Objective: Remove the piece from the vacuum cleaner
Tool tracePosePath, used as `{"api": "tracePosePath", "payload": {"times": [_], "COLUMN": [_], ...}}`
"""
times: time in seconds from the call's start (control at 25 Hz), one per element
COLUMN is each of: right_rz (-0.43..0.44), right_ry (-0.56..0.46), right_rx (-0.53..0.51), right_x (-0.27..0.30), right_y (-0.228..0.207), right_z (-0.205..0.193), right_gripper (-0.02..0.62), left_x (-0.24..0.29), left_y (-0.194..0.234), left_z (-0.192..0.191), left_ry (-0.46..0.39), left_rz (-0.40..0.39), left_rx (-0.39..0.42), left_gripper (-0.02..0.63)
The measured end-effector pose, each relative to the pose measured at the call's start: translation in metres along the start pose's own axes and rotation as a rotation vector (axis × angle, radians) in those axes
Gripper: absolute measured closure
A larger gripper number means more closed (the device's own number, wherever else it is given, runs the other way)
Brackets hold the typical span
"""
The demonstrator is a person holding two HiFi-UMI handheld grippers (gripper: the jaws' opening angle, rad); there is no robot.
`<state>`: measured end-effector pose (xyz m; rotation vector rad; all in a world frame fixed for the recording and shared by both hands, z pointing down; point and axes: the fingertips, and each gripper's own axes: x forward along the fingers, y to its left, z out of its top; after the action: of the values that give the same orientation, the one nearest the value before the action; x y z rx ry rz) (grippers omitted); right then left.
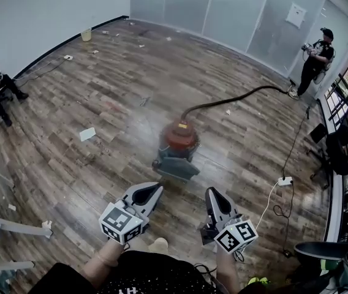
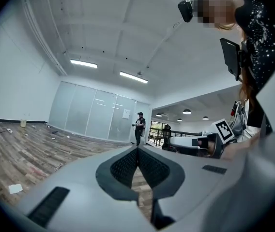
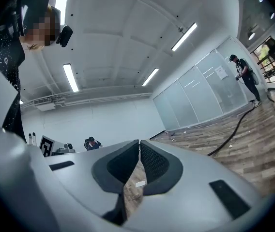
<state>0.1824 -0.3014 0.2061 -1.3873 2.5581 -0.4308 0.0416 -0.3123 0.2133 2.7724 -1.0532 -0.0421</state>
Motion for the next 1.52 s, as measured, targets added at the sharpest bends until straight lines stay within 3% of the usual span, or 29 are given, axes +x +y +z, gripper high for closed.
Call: {"api": "tracePosePath", "payload": {"times": [0.4,0.84,1.12,1.52], "right_rz": [-0.035,-0.065,-0.066,-0.056], "right_ry": [0.030,0.035,0.034,0.002], "right_rx": [0.037,0.023,0.024,0.016], "right_x": [0.055,0.134,0.172,0.175], "right_y": [-0.072,-0.199,-0.268,-0.347], "right_z": [-0.001,0.016,-0.015,-0.112], "right_gripper": [0.584,0.584,0.584,0.584], "left_x": [0.090,0.208,0.253,0.276], "left_y": [0.052,0.134,0.182,0.232], "left_z": [-0.006,-0.008,-0.053,-0.173], "left_ry": [0.036,0.007,0.031,0.055], "left_rz": [-0.049,-0.120,-0.144,-0.125], "left_rx": [-0.011,-0.068,-0.083,-0.068], "left_gripper": [0.598,0.598,0.598,0.598]}}
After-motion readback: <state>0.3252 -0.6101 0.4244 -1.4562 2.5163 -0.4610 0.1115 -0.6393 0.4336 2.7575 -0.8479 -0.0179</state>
